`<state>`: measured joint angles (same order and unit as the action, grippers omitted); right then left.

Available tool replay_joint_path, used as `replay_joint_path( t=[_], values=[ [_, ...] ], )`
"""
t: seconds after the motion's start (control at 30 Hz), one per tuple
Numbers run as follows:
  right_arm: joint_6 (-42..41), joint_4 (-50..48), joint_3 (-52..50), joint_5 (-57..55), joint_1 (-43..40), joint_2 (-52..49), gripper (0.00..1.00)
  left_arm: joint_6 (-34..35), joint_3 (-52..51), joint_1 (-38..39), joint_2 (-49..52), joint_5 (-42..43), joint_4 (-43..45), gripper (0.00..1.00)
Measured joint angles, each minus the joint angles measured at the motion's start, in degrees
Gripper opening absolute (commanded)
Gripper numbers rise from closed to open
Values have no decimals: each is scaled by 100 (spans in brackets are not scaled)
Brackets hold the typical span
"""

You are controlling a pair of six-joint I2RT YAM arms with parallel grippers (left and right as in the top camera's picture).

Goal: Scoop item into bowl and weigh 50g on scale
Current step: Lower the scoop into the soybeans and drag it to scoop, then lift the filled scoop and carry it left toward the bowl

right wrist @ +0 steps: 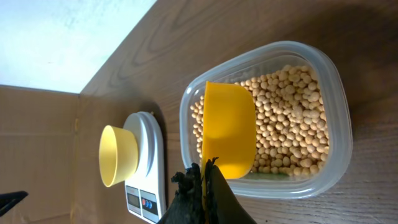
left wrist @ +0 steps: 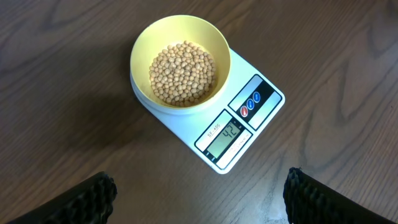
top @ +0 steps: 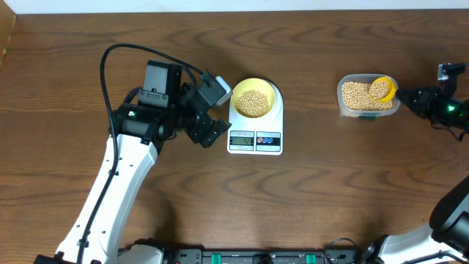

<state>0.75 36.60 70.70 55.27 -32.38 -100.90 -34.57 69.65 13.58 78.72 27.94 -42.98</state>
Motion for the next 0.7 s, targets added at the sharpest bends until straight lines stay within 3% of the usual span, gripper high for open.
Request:
replay_joint_path(
  t=[0.7],
  values=[
    [299,-66,0,848,-17,0,1,0,0,0,0,0,-2,88]
  ],
)
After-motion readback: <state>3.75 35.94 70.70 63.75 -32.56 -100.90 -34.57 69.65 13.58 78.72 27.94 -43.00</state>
